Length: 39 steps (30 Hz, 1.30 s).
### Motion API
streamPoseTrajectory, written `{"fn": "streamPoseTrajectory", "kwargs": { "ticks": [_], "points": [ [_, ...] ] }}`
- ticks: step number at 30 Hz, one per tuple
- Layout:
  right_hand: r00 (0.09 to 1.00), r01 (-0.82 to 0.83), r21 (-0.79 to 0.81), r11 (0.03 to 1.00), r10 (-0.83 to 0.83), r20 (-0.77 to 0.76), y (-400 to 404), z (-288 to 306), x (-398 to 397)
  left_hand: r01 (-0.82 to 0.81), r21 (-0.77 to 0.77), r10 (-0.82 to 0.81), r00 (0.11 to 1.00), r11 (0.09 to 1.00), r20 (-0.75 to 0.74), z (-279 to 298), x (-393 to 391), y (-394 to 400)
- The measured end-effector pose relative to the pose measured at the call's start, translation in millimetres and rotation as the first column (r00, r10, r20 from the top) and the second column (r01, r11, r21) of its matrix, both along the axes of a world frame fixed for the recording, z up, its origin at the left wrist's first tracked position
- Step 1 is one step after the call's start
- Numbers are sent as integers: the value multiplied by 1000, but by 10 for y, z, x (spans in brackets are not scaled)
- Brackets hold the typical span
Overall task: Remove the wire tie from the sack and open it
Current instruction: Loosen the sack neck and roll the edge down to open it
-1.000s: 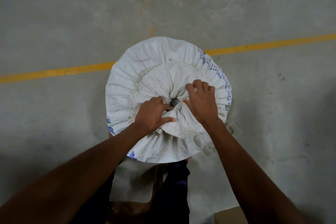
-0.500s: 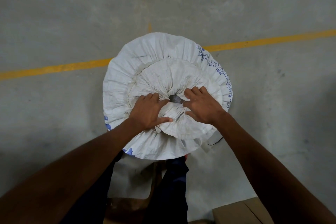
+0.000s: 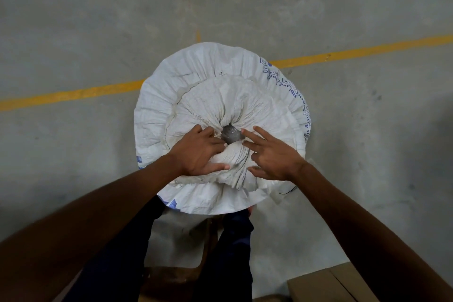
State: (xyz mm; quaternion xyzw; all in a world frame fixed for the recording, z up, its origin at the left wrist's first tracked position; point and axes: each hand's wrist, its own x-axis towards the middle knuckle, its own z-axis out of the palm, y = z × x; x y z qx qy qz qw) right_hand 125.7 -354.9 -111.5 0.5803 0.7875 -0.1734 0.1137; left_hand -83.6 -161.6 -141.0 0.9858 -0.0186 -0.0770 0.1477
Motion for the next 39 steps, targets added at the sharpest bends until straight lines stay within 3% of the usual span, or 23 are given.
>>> {"fn": "streamPoseTrajectory", "kwargs": {
  "ticks": [5, 10, 15, 20, 24, 27, 31, 39],
  "points": [
    [994, 105, 0, 994, -105, -43, 51, 1, -151, -29, 43, 29, 999, 999, -19, 13, 105, 65],
    [973, 213, -59, 975, -206, 100, 147, -60, -207, -13, 134, 19, 999, 991, -45, -66, 95, 152],
    [983, 114, -44, 993, -106, 148, 165, -93, -218, 79, 235, -57, 993, 969, -99, -137, 0, 215],
    [998, 42, 64, 997, -45, 44, 109, -105, -254, 115, 152, -117, 993, 982, 0, -102, -34, 221],
    [997, -47, -81, 996, 42, -67, 84, -120, -279, 215, 64, -218, 974, 975, 54, 18, -29, 289],
    [980, 14, -238, 971, -61, -189, 77, -110, -316, 306, 44, -309, 945, 951, 102, 79, -58, 395],
    [926, 156, -221, 963, -220, -306, 85, 53, -380, 410, 51, -413, 908, 911, 70, 134, -68, 530],
    [879, 255, -483, 838, -408, -245, 36, 247, -508, 401, 86, -400, 916, 912, -26, 179, -202, 849]
  ]
}}
